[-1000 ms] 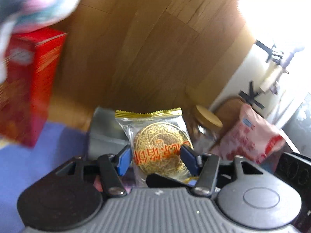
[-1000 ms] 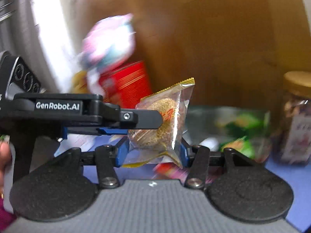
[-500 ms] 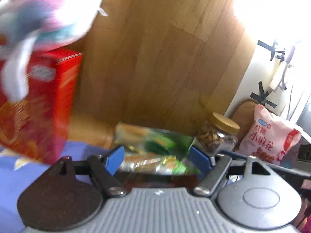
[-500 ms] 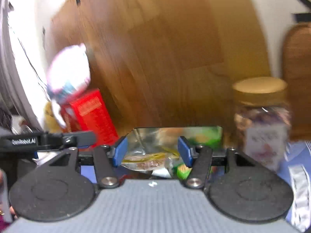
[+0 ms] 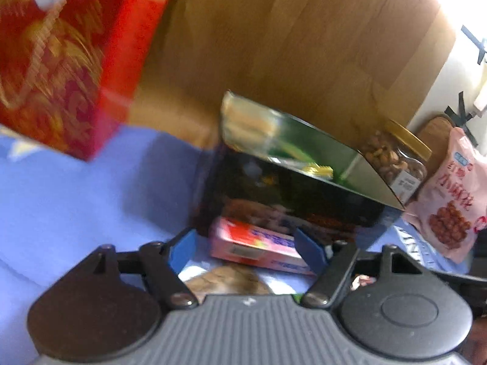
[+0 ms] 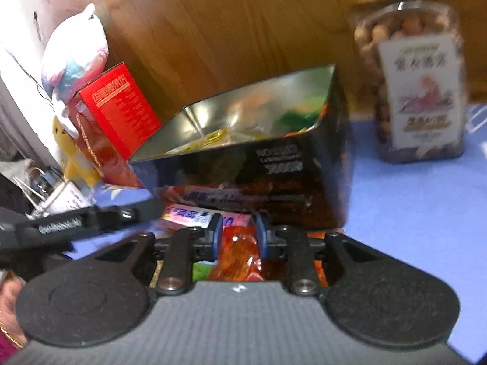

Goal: Organize snacks
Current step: 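Grasp the pink-and-white VITA box with both grippers and lift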

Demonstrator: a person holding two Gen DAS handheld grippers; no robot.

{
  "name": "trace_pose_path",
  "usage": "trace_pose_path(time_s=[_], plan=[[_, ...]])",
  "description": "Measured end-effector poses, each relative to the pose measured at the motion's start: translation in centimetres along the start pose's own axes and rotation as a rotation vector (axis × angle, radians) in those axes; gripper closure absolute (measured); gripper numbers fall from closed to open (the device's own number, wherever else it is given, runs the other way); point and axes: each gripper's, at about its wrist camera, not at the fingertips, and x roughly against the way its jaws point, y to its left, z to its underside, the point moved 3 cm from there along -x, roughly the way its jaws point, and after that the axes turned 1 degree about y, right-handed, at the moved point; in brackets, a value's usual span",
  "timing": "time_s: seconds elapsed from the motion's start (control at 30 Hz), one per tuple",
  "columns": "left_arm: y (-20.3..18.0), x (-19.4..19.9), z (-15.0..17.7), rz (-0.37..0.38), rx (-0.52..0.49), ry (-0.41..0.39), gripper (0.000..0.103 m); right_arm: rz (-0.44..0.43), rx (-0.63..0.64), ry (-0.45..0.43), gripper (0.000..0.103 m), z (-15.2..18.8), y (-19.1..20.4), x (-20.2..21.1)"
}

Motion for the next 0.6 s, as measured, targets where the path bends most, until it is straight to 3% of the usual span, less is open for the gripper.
trace_pose_path(time_s=[0.07,0.17,0.4,0.6], plan=[[-0.4,-0.4,0.4,-0.044,-0.03,0.014,0.04,-0.022,-0.019,0.058,0.07,0.5,0.5,-1.4],[-1.1,0.6,1.5,-0.053,-0.084,0.044,0.04,-0.004,0.059,0.069,0.07,1.4,1.9,-0.2],[-1.5,7.3,7.1,-0.003,-0.094,0.071,0.038,-0.028,0.229,0.119,0.07,6.2,5.9,4.9],[-1.4,10.7,8.8,0.034,-0.045,0.083,0.026,-0.017,0.359,0.124,0.064,9.5,9.4,6.3]])
